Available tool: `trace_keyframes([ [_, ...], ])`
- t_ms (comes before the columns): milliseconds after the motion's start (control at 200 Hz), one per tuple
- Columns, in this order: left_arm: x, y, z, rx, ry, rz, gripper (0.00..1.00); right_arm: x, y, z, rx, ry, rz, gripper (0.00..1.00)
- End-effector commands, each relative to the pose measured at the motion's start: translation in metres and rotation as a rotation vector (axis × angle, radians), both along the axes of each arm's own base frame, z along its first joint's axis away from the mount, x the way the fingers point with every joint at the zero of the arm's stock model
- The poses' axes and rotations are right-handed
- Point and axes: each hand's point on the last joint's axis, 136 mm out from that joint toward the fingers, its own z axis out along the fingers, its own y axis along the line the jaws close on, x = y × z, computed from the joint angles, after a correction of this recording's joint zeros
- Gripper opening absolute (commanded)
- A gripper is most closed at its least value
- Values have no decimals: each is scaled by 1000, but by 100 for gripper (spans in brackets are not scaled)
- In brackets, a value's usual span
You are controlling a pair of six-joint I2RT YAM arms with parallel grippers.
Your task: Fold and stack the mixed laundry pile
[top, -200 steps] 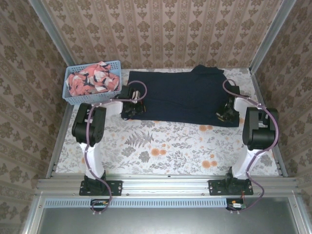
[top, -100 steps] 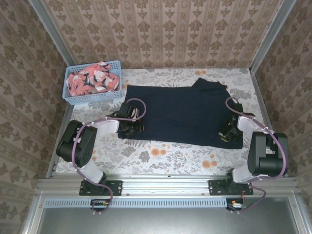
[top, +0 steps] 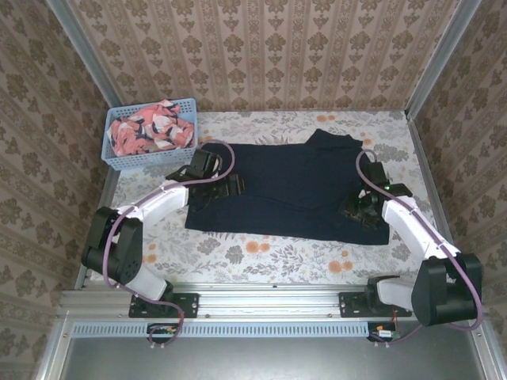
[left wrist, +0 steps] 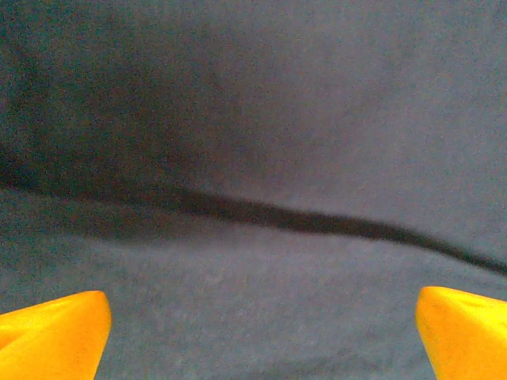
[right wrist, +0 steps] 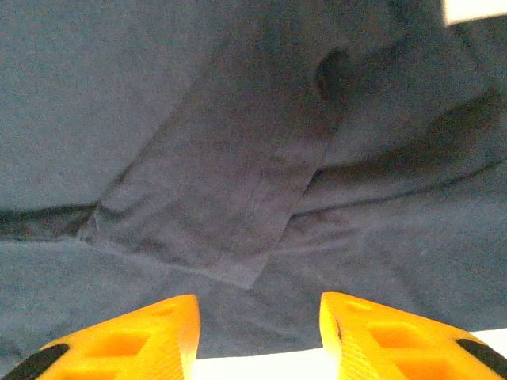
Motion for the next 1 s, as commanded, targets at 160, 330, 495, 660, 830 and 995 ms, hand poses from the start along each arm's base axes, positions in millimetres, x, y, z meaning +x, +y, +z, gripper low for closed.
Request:
trace_keyframes([
  [160, 26, -9, 13, -54, -62, 22, 100, -12, 27, -29, 66, 53, -36, 52],
  [330, 20, -8, 8, -59, -50, 20, 100, -6, 38, -43, 86, 62, -34, 52],
  [495, 20, 7, 6, -64, -48, 60, 100, -1, 36, -50, 69, 63, -46, 51],
  [660, 19, 13, 10, -70, -57, 72, 100, 7, 34, -52, 53, 35, -59, 39],
  [830, 17, 16, 11, -69, -58, 77, 100, 13, 34, -50, 50, 12, -62, 8],
  [995, 17, 17, 9, -70, -54, 81, 100, 14, 31, -42, 30, 7, -47, 0],
])
